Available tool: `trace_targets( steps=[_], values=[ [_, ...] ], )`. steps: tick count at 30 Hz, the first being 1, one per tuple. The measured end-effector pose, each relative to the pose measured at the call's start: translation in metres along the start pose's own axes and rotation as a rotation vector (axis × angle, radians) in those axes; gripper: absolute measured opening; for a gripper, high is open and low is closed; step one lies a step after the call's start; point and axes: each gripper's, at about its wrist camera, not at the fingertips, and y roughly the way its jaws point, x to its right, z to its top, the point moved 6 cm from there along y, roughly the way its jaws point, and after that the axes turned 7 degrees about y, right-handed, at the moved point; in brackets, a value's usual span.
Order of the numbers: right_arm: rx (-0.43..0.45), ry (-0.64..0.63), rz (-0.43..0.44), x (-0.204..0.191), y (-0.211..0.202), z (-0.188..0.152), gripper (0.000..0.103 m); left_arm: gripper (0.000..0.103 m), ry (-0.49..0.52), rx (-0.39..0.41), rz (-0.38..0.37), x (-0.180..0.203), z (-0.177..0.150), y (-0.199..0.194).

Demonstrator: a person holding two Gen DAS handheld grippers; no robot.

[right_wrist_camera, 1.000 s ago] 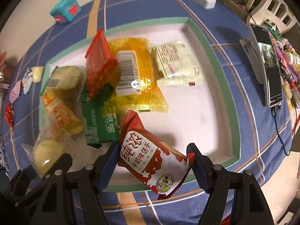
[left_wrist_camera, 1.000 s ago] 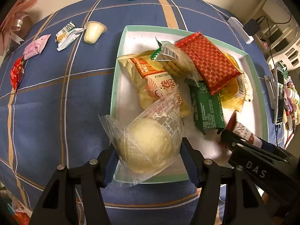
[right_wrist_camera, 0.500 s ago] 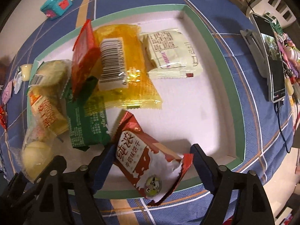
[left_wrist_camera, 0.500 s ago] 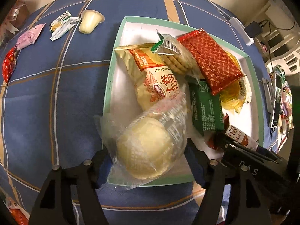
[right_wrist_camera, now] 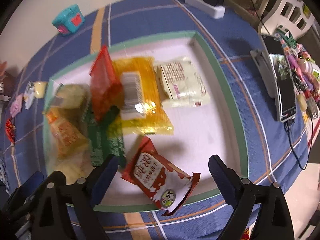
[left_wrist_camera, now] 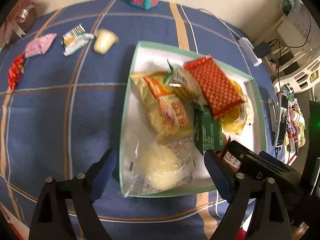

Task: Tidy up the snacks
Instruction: 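Move both open grippers back toward the remaining snacks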

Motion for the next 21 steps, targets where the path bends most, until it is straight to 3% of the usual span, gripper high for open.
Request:
trace_targets(
  steps=[3,8,14,16,18,21],
  values=[
    [0.039,-0.002,0.017,-0.003,-0.013,0.004,0.094,0.09,-0.012,0.043,0.028,-0.007,0.005,-0.013],
    [0.075,-0.011,0.026,-0.013,-0.028,0.004,0.094,0.092,-0.049,0.095,0.171,-0.037,0.014,-0.025],
    [0.062,-0.071,0.026,-0.03,-0.022,-0.007,0.094,0.098,-0.091,0.092,0.276,-0.069,0.013,-0.024],
    [0.066,-0.091,0.026,-0.035,-0.02,-0.008,0.094,0.098,-0.101,0.078,0.292,-0.074,0.011,-0.021],
    [0.069,-0.108,0.029,-0.04,-0.019,-0.009,0.103,0.102,-0.119,0.064,0.291,-0.08,0.01,-0.019],
    [0.078,-0.125,0.014,-0.045,-0.018,-0.01,0.103,0.103,-0.138,0.057,0.3,-0.086,0.009,-0.017]
  ],
)
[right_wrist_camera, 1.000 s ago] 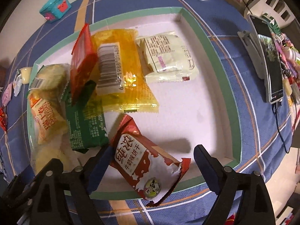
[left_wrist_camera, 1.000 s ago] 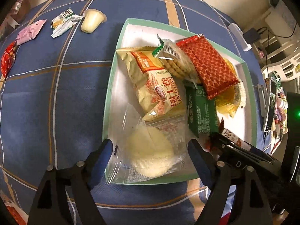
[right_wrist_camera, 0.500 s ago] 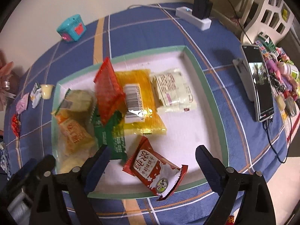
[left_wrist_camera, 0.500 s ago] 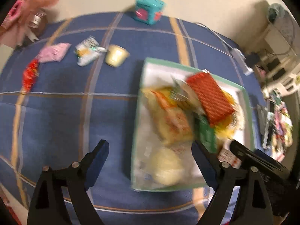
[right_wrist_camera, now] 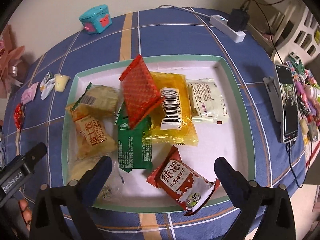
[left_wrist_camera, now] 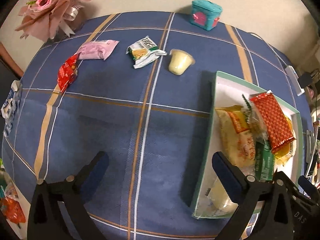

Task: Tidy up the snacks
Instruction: 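Move both open grippers back toward the remaining snacks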

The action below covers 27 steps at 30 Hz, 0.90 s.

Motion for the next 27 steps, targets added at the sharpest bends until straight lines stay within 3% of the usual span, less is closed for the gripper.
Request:
trace_targets(
  steps=[11,27],
  values=[
    [0.028,-0.054,-0.017,-0.013,-0.003,-0.002,0.103,0.103,-0.042,-0.014,0.02,-0.014,0.005,0.007],
    [0.147,-0.132,0.197,-0.09,-0.037,0.002,0.103,0.103,-0.232,0.041,0.163,-0.117,0.021,-0.002]
  ],
)
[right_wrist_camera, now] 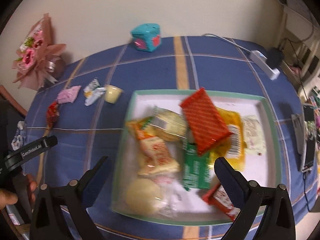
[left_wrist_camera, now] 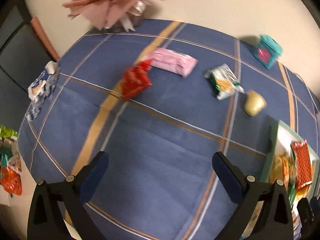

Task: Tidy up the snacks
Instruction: 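Move both open grippers back toward the remaining snacks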

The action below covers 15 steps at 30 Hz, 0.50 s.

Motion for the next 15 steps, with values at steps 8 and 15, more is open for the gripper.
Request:
trace_targets(
  steps=[8,15],
  values=[
    [-0.011,-0.044,0.065,-0.045,0.015,0.012,0.103,0.103,-0.094,0.014,-0.008,-0.04,0.023,0.012],
    [-0.012,-0.078,0.08,-0.074,0.03,0.032,0.103,0.103,-0.164,0.048,-0.055,-0.061,0.047,0.021]
  ],
)
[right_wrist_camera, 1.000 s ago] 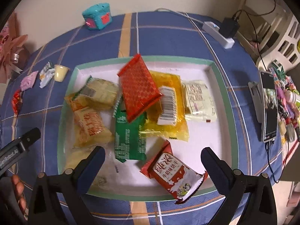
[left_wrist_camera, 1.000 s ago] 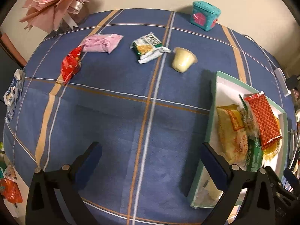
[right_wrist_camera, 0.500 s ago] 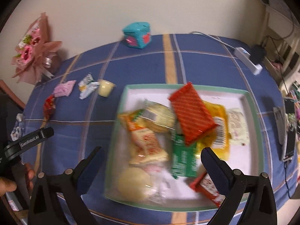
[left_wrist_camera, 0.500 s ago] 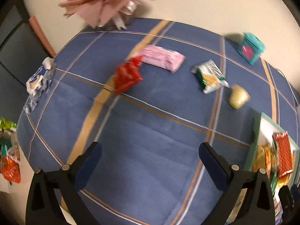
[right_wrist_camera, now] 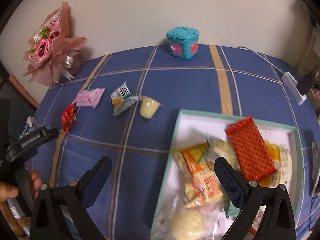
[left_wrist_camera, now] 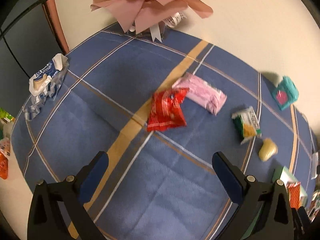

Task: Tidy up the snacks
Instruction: 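Move both open grippers back toward the remaining snacks, then grasp the red Nice wafer pack with left gripper while right grasps yellow pudding cup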

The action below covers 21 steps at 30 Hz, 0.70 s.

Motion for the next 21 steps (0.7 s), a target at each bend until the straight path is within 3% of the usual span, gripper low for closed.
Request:
trace_targets(
  steps=[5,13,21],
  values=[
    [-0.026,0.008,0.024,-0.014,0.015,0.025,0.103,0.103,-0.047,0.002,-0.042,-0.011,0.022,0.012],
    [-0.052,-0.045,-0.047,-0.034,0.043,0.066,0.103,0.103,-0.041,-0.012,-0.092,-0.014,0.048,0.038],
    [-0.141,-0.038,-0.091,-0.035,0.091,0.079,0.103,0.103,-0.027,-0.035,-0.088,-0.013,0.061,0.066]
  ],
)
